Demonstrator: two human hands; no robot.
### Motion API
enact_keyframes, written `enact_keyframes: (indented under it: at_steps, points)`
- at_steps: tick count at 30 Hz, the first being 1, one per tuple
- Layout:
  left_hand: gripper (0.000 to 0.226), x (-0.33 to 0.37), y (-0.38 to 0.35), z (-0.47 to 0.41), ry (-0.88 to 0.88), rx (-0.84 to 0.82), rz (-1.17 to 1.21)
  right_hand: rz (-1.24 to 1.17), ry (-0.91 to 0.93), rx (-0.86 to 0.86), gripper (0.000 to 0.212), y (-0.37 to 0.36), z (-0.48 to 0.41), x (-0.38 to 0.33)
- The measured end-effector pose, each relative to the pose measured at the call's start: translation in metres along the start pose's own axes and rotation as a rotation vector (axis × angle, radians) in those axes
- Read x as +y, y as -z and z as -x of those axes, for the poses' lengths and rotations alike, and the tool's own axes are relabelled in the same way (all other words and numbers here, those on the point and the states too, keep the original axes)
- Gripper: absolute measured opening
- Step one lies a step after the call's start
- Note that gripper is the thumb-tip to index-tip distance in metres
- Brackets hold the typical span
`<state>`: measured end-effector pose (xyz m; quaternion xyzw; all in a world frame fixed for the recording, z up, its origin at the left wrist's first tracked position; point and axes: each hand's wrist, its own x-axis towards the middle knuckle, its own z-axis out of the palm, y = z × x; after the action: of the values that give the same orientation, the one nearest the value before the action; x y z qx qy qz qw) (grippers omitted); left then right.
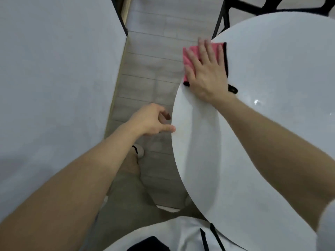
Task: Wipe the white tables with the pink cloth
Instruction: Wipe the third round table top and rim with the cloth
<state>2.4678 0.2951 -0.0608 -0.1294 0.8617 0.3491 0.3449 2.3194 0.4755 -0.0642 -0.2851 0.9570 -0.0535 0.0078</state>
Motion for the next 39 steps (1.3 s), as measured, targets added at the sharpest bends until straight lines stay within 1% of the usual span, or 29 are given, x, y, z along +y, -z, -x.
enact_keyframes:
  at_steps: [2, 3, 4, 5, 6, 8, 9, 10, 11, 12, 13, 14, 15, 16, 17, 18, 20, 22, 23, 25, 27, 28, 29, 31, 32, 33, 35, 37, 39]
  points:
    - [0.054, 0.0, 0.002, 0.0, -0.004, -0.021, -0.051, 0.002, 0.304, -0.025, 0.057, -0.003, 0.061, -0.025]
    - [0.051, 0.0, 0.003, 0.001, -0.007, -0.029, -0.084, 0.004, 0.46, -0.09, 0.056, -0.002, 0.088, -0.025]
    - [0.05, 0.002, 0.005, 0.002, -0.013, -0.034, -0.114, 0.035, 0.579, -0.147, 0.057, 0.0, 0.098, -0.015]
    - [0.05, 0.005, 0.006, 0.003, -0.016, -0.035, -0.137, 0.051, 0.618, -0.165, 0.058, 0.005, 0.088, 0.003]
    - [0.051, 0.006, 0.007, 0.003, -0.015, -0.034, -0.149, 0.06, 0.546, -0.141, 0.058, 0.006, 0.066, 0.024]
    - [0.052, 0.009, 0.007, 0.004, 0.001, -0.029, -0.167, 0.066, 0.191, -0.038, 0.06, 0.011, 0.011, 0.065]
    - [0.052, 0.009, 0.007, 0.004, 0.012, -0.028, -0.181, 0.044, 0.015, -0.026, 0.062, 0.014, -0.01, 0.077]
    - [0.052, 0.007, 0.007, 0.003, 0.022, -0.029, -0.189, 0.015, -0.108, -0.021, 0.064, 0.013, -0.02, 0.074]
    - [0.054, 0.006, 0.007, 0.003, 0.031, -0.031, -0.186, 0.006, -0.159, -0.023, 0.065, 0.01, -0.018, 0.056]
    - [0.056, 0.006, 0.007, 0.004, 0.037, -0.03, -0.182, 0.013, -0.116, -0.011, 0.065, 0.008, -0.001, 0.033]
    - [0.06, 0.007, 0.008, 0.005, 0.045, -0.015, -0.184, 0.025, 0.021, -0.021, 0.062, 0.006, 0.026, 0.008]
    - [0.064, 0.007, 0.01, 0.006, 0.056, 0.0, -0.185, 0.023, 0.209, -0.043, 0.06, 0.003, 0.059, -0.011]
    - [0.069, 0.006, 0.011, 0.007, 0.064, 0.008, -0.186, 0.017, 0.385, -0.114, 0.058, 0.003, 0.088, -0.021]
    - [0.072, 0.004, 0.012, 0.009, 0.06, 0.007, -0.19, 0.028, 0.511, -0.16, 0.058, 0.004, 0.102, -0.019]
    - [0.071, 0.004, 0.014, 0.011, 0.042, 0.01, -0.203, 0.042, 0.55, -0.174, 0.059, 0.006, 0.1, -0.01]
    - [0.065, 0.004, 0.018, 0.011, 0.015, 0.029, -0.22, 0.046, 0.487, -0.139, 0.06, 0.007, 0.082, 0.003]
    - [0.048, -0.003, 0.029, 0.009, -0.063, 0.1, -0.299, 0.043, 0.157, -0.048, 0.063, 0.005, 0.032, 0.02]
    - [0.033, -0.007, 0.041, 0.002, -0.154, 0.198, -0.406, 0.003, -0.151, -0.03, 0.067, 0.0, -0.004, 0.012]
    - [0.031, -0.007, 0.046, -0.003, -0.187, 0.245, -0.423, -0.017, -0.241, -0.024, 0.068, -0.004, -0.007, -0.005]
    - [0.033, -0.004, 0.054, -0.016, -0.27, 0.324, -0.427, -0.029, -0.283, 0.009, 0.067, -0.012, 0.016, -0.045]
    - [0.039, 0.003, 0.059, -0.03, -0.413, 0.372, -0.456, -0.046, -0.204, 0.029, 0.065, -0.017, 0.075, -0.073]
    - [0.042, 0.007, 0.059, -0.035, -0.497, 0.396, -0.488, -0.041, -0.202, 0.017, 0.065, -0.017, 0.112, -0.083]
    - [0.046, 0.011, 0.058, -0.039, -0.587, 0.412, -0.523, -0.034, -0.245, -0.018, 0.066, -0.014, 0.151, -0.093]
    - [0.054, 0.016, 0.054, -0.042, -0.771, 0.374, -0.592, -0.032, -0.438, -0.082, 0.067, -0.008, 0.22, -0.11]
    - [0.057, 0.016, 0.052, -0.041, -0.855, 0.341, -0.62, -0.035, -0.538, -0.078, 0.068, -0.007, 0.237, -0.116]
    - [0.059, 0.015, 0.05, -0.039, -0.918, 0.306, -0.636, -0.026, -0.624, -0.063, 0.069, -0.01, 0.235, -0.12]
    - [0.064, 0.013, 0.05, -0.035, -0.951, 0.229, -0.645, -0.014, -0.759, -0.007, 0.069, -0.015, 0.191, -0.13]
    - [0.066, 0.01, 0.055, -0.03, -0.91, 0.205, -0.64, -0.015, -0.779, 0.061, 0.069, -0.023, 0.127, -0.138]
    - [0.067, 0.006, 0.061, -0.028, -0.876, 0.21, -0.653, -0.034, -0.727, 0.108, 0.069, -0.028, 0.09, -0.136]
